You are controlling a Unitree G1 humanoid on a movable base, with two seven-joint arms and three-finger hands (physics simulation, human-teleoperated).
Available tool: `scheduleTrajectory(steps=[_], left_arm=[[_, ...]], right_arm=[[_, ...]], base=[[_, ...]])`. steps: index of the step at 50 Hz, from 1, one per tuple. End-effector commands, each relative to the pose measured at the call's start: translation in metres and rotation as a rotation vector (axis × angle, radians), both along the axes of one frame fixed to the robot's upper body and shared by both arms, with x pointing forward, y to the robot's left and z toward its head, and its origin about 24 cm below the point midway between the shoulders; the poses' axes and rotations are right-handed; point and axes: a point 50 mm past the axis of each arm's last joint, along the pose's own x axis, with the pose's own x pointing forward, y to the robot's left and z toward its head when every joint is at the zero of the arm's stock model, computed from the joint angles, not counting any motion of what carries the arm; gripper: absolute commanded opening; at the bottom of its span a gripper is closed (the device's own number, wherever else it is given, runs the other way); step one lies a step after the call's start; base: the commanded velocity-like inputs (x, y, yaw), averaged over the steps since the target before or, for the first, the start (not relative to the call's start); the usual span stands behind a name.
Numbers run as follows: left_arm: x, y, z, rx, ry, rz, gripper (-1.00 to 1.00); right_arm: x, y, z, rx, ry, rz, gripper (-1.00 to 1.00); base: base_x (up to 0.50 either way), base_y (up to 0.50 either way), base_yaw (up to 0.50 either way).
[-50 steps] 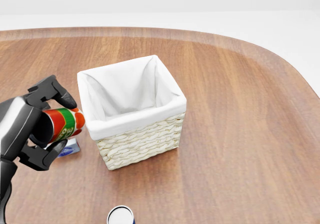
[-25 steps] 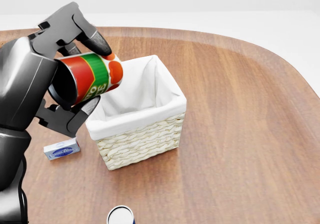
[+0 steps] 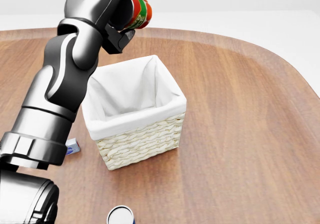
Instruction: Pick up the tomato sauce, and put it in the basket.
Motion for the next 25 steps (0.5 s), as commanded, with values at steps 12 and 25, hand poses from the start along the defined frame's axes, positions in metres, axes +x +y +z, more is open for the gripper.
scheduleTrajectory(steps=[12,25], left_arm=[[0.034,0.018,-0.055,0.278,0.222,0.214,-1.00],[0.030,0.018,-0.096,0.388,0.360,0.193,-1.00]], right_arm=[[0.002,0.001,-0.001,0.002,0.018,0.001,1.00],[0.000,0.000,0.000,0.004,0.009,0.002,1.00]], base=[[0.00,0.00,0.00],[0.00,0.00,0.00]])
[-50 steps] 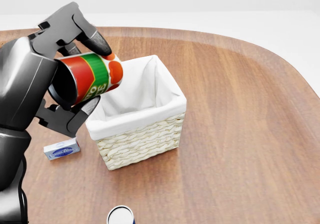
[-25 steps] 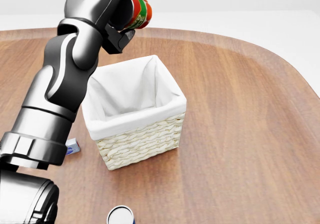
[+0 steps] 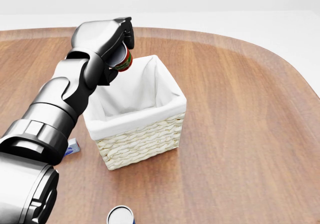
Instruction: Pick up the tomato sauce, and put it in the basket.
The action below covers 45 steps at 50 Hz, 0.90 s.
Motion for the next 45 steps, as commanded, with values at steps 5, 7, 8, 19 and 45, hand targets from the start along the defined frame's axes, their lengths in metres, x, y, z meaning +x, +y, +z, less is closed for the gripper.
scheduleTrajectory(steps=[5,7,8,19,45], left_arm=[[-0.003,0.004,-0.032,0.073,0.094,0.015,-1.00],[-0.003,0.004,-0.034,0.076,0.101,0.015,-1.00],[-0.003,0.005,-0.036,0.078,0.103,0.017,-1.00],[-0.007,0.007,-0.056,0.108,0.125,0.024,-1.00],[-0.008,0.011,-0.060,0.099,0.120,0.038,-1.00]], right_arm=[[0.000,0.000,0.000,-0.001,-0.007,0.000,1.00],[0.000,0.000,0.000,-0.002,-0.002,-0.001,1.00],[0.000,0.000,0.000,-0.001,0.000,0.000,1.00],[0.000,0.000,0.000,0.001,-0.002,0.000,1.00],[-0.001,0.000,0.000,0.001,-0.004,0.000,1.00]], base=[[0.00,0.00,0.00],[0.00,0.00,0.00],[0.00,0.00,0.00],[0.00,0.00,0.00],[0.00,0.00,0.00]])
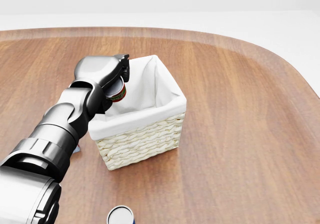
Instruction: Pick up the tomato sauce, and put it in the basket.
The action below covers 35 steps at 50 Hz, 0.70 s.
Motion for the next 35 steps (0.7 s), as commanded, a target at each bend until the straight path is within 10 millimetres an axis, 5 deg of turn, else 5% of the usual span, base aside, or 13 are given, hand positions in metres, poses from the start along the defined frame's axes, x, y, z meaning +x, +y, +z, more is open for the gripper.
scheduleTrajectory(steps=[1,19,20,21,35], left_arm=[[0.0005,0.0010,0.0033,-0.023,-0.038,0.008,-1.00],[0.0002,-0.0001,0.0030,-0.025,-0.044,0.007,-1.00],[0.0003,-0.0004,0.0035,-0.028,-0.044,0.006,-0.86],[0.0008,-0.0005,0.0060,-0.034,-0.056,0.006,1.00],[0.0003,0.0030,0.0032,-0.030,-0.053,0.015,1.00]], right_arm=[[-0.0002,0.0001,-0.0003,0.001,0.000,0.001,1.00],[-0.0008,-0.0005,0.0011,0.000,-0.008,0.000,1.00],[-0.0009,-0.0006,0.0012,0.000,-0.009,0.000,1.00],[-0.0008,-0.0006,0.0013,-0.001,-0.008,0.000,1.00],[-0.0018,-0.0015,0.0026,0.002,-0.001,-0.001,1.00]], base=[[0.00,0.00,0.00],[0.00,0.00,0.00],[0.00,0.00,0.00],[0.00,0.00,0.00],[0.00,0.00,0.00]])
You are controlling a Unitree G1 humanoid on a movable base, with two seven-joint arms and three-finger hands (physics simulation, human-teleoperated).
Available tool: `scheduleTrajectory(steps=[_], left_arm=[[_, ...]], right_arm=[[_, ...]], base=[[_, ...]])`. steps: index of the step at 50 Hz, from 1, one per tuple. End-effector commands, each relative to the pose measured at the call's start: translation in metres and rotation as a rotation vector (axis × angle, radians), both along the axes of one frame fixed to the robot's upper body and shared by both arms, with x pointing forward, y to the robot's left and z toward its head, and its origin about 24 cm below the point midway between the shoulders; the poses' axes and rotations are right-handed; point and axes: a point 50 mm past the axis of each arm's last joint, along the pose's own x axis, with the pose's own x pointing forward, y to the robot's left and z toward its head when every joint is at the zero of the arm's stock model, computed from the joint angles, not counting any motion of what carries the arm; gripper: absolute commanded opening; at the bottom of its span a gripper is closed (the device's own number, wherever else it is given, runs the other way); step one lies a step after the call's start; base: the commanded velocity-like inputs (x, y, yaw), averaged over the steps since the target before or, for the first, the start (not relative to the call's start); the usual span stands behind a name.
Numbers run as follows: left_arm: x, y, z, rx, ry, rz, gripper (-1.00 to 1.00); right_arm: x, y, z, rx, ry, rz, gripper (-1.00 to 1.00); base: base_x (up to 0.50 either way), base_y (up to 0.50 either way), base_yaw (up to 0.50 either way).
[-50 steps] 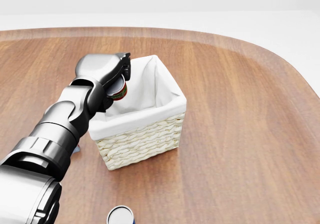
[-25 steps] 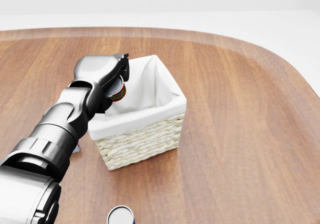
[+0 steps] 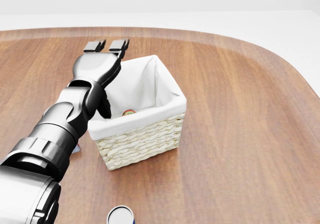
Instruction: Pick up the tomato sauce, and put it in the basket.
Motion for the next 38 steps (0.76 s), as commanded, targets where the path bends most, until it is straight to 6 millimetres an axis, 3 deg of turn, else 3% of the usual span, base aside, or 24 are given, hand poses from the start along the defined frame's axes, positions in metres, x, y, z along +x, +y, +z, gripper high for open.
scheduleTrajectory(steps=[1,38], left_arm=[[-0.0004,0.0022,-0.0014,-0.002,-0.007,0.006,1.00],[-0.0020,0.0049,-0.0093,-0.008,0.025,0.014,1.00]], right_arm=[[-0.0008,-0.0006,0.0010,0.001,0.003,-0.001,1.00],[0.0004,0.0007,-0.0018,0.003,0.009,0.002,1.00]], base=[[0.00,0.00,0.00],[0.00,0.00,0.00]])
